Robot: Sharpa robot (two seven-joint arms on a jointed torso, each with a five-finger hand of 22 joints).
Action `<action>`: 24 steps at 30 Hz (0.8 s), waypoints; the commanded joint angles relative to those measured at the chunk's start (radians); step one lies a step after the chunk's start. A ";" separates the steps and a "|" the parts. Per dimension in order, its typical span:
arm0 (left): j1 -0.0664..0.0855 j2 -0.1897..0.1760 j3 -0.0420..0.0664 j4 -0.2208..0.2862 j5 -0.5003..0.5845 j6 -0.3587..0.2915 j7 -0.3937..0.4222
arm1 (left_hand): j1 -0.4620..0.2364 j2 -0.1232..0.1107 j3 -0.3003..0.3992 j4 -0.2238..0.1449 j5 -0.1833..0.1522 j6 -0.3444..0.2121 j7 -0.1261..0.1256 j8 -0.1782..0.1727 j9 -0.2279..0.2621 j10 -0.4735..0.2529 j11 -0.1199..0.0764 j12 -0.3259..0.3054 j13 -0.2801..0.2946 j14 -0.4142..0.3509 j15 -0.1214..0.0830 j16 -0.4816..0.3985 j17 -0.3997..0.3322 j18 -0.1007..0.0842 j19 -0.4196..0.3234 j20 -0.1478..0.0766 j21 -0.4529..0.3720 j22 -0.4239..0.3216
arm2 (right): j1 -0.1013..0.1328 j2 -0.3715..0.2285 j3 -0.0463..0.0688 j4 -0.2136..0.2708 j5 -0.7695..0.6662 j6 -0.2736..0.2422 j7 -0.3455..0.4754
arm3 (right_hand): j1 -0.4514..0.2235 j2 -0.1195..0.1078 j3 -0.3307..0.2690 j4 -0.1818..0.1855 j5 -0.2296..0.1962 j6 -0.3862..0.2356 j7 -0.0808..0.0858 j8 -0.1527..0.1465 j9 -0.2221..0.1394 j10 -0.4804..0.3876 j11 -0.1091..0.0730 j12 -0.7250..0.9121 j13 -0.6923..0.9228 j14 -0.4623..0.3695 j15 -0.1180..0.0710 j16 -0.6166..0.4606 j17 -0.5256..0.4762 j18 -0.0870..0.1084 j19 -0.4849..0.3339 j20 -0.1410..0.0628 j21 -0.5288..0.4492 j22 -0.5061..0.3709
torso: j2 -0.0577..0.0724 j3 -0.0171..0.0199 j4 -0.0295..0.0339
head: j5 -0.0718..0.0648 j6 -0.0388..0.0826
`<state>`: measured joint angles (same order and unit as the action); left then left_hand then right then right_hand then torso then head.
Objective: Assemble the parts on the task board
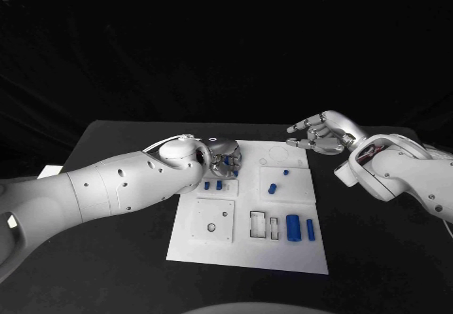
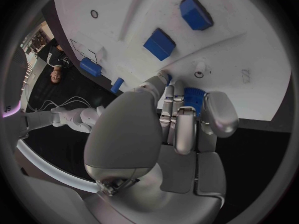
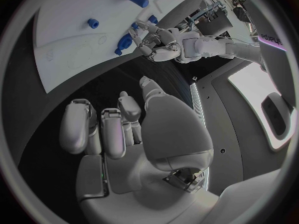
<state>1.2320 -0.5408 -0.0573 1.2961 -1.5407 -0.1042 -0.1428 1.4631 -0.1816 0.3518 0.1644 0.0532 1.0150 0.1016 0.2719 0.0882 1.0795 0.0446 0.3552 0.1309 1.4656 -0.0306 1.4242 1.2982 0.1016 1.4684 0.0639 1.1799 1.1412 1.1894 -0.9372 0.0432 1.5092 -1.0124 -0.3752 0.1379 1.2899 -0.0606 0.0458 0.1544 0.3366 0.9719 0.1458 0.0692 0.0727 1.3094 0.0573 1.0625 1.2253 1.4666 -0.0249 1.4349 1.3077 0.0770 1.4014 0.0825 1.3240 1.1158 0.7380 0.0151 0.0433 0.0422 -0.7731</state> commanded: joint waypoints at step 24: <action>-0.005 0.005 -0.001 0.004 0.010 0.028 0.017 | 0.024 0.021 0.101 -0.038 0.000 0.052 0.000 -0.034 -0.007 0.065 -0.005 -0.059 -0.031 0.053 -0.018 -0.001 -0.021 -0.024 0.039 -0.013 0.056 0.064 | -0.001 0.006 0.000 -0.003 0.001 0.008 0.009 | 0.004 0.007 -0.005 -0.001 0.004 -0.007 0.001 -0.002 0.000 -0.005 0.000 -0.006 -0.002 0.056 0.004 -0.006 0.075 0.013 -0.006 -0.002 -0.006 -0.001 | 0.000 0.0001 0.0000 | 0.001 -0.004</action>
<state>1.2306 -0.5390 -0.0568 1.2982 -1.5384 -0.1031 -0.1369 1.4821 -0.1626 0.4493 0.1275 0.0531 1.0633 0.1027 0.2406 0.0789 1.1407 0.0384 0.2981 0.0993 1.4689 -0.0412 1.4242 1.2774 0.0913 1.4684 0.0566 1.2347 1.2038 1.1894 -0.9322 0.0431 1.5060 -1.0104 -0.3743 0.1384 1.2899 -0.0606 0.0458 0.1544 0.3366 0.9720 0.1458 0.0692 0.0727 1.3096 0.0573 1.0625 1.2243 1.4666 -0.0249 1.4350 1.3078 0.0769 1.4015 0.0825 1.3243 1.1158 0.7379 0.0152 0.0432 0.0428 -0.7767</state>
